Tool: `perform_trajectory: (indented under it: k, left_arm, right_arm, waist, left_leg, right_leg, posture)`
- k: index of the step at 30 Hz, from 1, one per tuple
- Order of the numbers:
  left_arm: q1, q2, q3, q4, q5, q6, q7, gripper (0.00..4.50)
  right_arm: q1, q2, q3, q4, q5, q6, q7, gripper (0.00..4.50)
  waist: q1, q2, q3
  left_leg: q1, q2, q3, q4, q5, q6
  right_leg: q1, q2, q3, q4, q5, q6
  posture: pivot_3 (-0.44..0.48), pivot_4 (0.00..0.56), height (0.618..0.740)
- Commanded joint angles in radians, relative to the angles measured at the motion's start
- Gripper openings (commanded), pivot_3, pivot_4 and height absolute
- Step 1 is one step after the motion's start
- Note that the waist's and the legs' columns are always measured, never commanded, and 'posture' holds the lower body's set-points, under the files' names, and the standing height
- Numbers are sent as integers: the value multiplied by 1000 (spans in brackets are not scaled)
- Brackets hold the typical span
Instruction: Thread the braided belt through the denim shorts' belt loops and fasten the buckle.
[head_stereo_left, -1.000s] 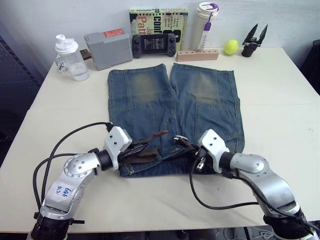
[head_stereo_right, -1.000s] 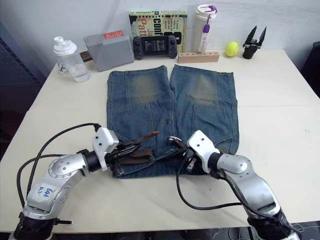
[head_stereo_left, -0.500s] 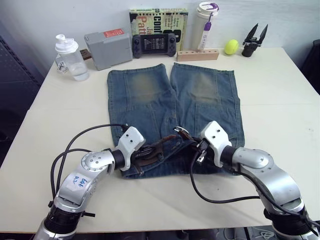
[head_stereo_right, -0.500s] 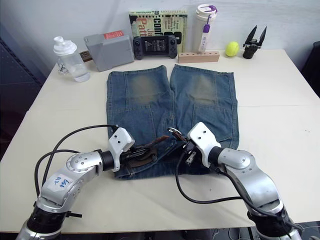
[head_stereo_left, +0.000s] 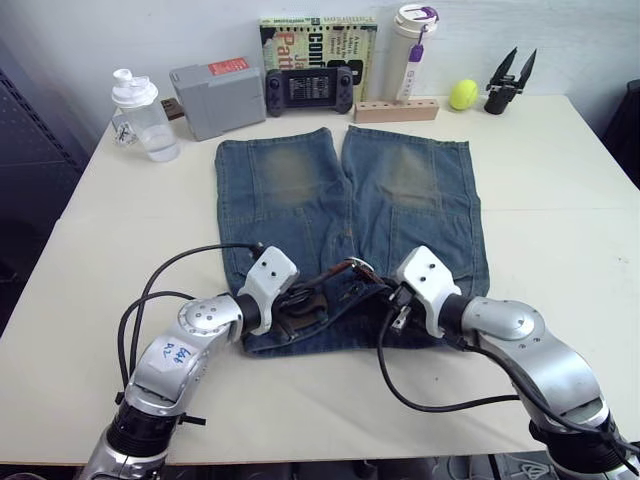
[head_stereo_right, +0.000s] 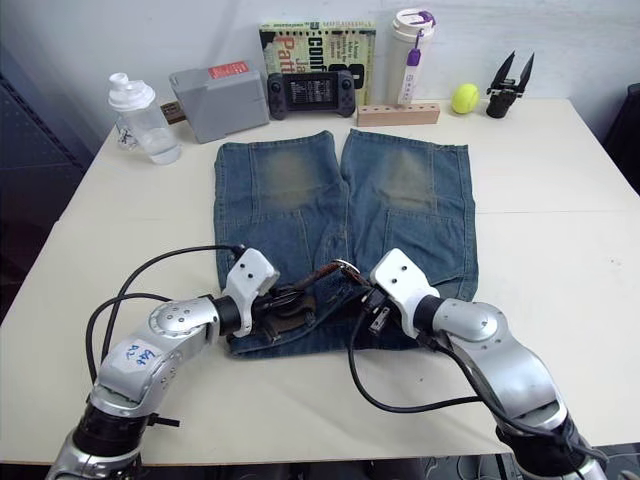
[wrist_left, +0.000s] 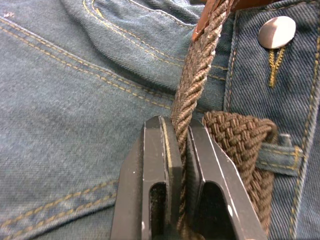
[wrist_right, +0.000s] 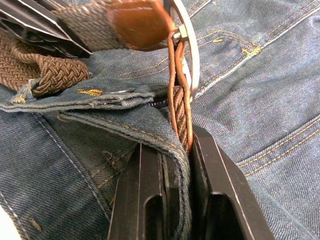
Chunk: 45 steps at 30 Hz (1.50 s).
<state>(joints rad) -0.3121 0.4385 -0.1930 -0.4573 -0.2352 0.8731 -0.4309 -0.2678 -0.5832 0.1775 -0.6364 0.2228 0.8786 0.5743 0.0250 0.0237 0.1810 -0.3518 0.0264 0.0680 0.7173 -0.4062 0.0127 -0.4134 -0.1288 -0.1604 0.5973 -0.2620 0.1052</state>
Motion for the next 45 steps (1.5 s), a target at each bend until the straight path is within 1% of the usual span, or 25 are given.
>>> perform_trajectory:
  k: [1, 7, 9, 13, 18, 21, 24, 26, 28, 30, 31, 32, 33, 34, 35, 38, 39, 42, 45]
  left_arm:
    - [-13, -17, -21, 0, 10, 2, 11, 0]
    - [-31, -45, -30, -1, 11, 19, 23, 0]
    - [-43, -68, -37, -1, 5, 11, 25, 0]
    - [-43, -147, -36, -19, -39, -43, 9, 0]
    - [-27, -204, -40, -11, -35, -125, -3, 0]
    - [-20, -199, -48, 3, -20, -157, -12, 0]
    - [-9, -190, -49, 16, -10, -181, -20, 0]
    - [-7, -188, -52, 21, -7, -188, -23, 0]
    - [-5, -185, -58, 24, -3, -196, -26, 0]
    - [-4, -183, -64, 28, 0, -205, -30, 0]
    - [-3, -183, -67, 30, 1, -208, -30, 0]
    - [-2, -182, -69, 33, 2, -212, -30, 0]
    - [-1, -180, -72, 36, 4, -216, -31, 0]
    - [-1, -179, -73, 37, 5, -218, -31, 0]
    - [-1, -179, -74, 39, 6, -219, -31, 0]
    - [0, -177, -81, 42, 10, -223, -31, 0]
    - [-1, -177, -83, 44, 12, -225, -30, 0]
    - [-4, -172, -91, 47, 23, -234, -30, 0]
    - [-9, -163, -106, 51, 42, -247, -29, 0]
  right_arm:
    - [-22, -11, 38, -64, -6, -23, 5, 30]
    - [-53, -33, 112, -61, -65, -36, 1, 30]
    - [-63, -56, 151, -57, -97, -37, 7, 30]
    - [-68, -66, 198, -49, -114, -23, 18, 30]
    - [-61, -96, 249, -55, -131, -23, 55, 30]
    - [-58, -120, 261, -50, -151, -46, 72, 30]
    - [-52, -125, 234, -44, -158, -81, 75, 30]
    - [-48, -101, 157, -55, -119, -87, 74, 1044]
    - [-39, -89, 72, -81, -43, -56, 109, 1889]
    - [-48, -121, -29, -93, 27, -36, 165, 2787]
    - [-56, -140, -76, -93, 59, -30, 189, 3370]
    - [-65, -160, -121, -91, 93, -20, 213, 3759]
    - [-82, -179, -163, -85, 130, -10, 238, 4341]
    - [-104, -191, -204, -79, 174, 8, 261, 4440]
    - [-131, -200, -239, -70, 216, 24, 282, 4440]
    - [-190, -213, -284, -46, 294, 47, 303, 4440]
    - [-209, -231, -248, -25, 251, -7, 309, 4440]
    - [-238, -315, -72, 54, 19, -262, 329, 4440]
    - [-262, -339, 65, 153, -164, -496, 332, 4440]
  waist:
    - [0, 0, 0]
    - [0, 0, 0]
    - [0, 0, 0]
    - [-1, 0, 0]
    - [-2, 0, 0]
    - [-2, 0, 0]
    - [-1, 0, 0]
    - [0, 0, 0]
    - [0, 0, 0]
    - [1, -1, 0]
    - [2, -1, 0]
    - [3, -1, 0]
    - [2, -1, 0]
    - [2, -1, 0]
    - [1, -1, 0]
    - [1, -1, 0]
    - [2, -1, 0]
    - [2, -1, 0]
    - [0, -1, 0]
  left_leg:
    - [0, 0, 0, 0, 0, 0]
    - [0, 0, 0, 0, 0, 0]
    - [0, 0, 0, 0, 0, 0]
    - [0, 0, 0, 1, 0, 0]
    - [0, 0, 0, 0, 0, 0]
    - [0, 0, 0, 0, 0, 0]
    - [0, 0, 0, 0, 0, 0]
    - [0, 0, 0, 0, 0, 0]
    - [0, 0, 0, 0, 0, 0]
    - [-1, 0, -1, 1, 0, 0]
    - [-1, 0, -1, 1, 0, 0]
    - [-1, 0, -1, 1, 0, 0]
    - [-1, 0, -1, 1, 0, 0]
    - [-1, 0, -1, 1, 0, 0]
    - [-1, 0, -1, 1, 0, 0]
    - [0, 0, -2, 1, 0, 0]
    - [0, 0, -2, 1, 0, 0]
    - [-1, -1, -1, 1, 0, 0]
    - [0, -1, 0, 1, 0, 0]
  right_leg:
    - [0, 0, 0, 0, 0, 0]
    - [0, 0, 0, 0, 0, 0]
    - [0, 0, 0, 0, 0, 0]
    - [0, 0, 0, 0, 0, 0]
    - [0, 0, 0, 0, 0, 0]
    - [0, 0, 0, 0, 0, 0]
    - [0, 0, 0, 0, 0, 0]
    - [0, 0, 0, 0, 0, 0]
    - [0, 0, -1, 0, 0, 0]
    - [0, 0, -1, 0, 0, 0]
    - [0, 0, 0, 0, 0, 0]
    - [0, -1, 0, 0, 0, 0]
    - [0, -1, -1, 0, 0, 0]
    - [0, -1, 0, 0, 0, 1]
    - [0, -1, -1, 0, 0, 0]
    - [0, 0, -1, 0, 0, 0]
    - [0, 0, -1, 0, 0, 0]
    - [0, -1, -1, -1, 0, 0]
    - [0, -1, 0, -1, 0, 1]
  posture:
    - [0, 150, 726]
    - [0, 150, 726]
    - [0, 150, 726]
    - [0, 150, 726]
    - [0, 150, 726]
    - [0, 150, 726]
    - [0, 150, 726]
    - [0, 150, 726]
    - [0, 150, 726]
    - [0, 150, 726]
    - [0, 150, 726]
    - [0, 150, 726]
    - [0, 150, 726]
    - [0, 150, 726]
    - [0, 150, 726]
    - [0, 150, 726]
    - [0, 150, 726]
    - [0, 150, 726]
    - [0, 150, 726]
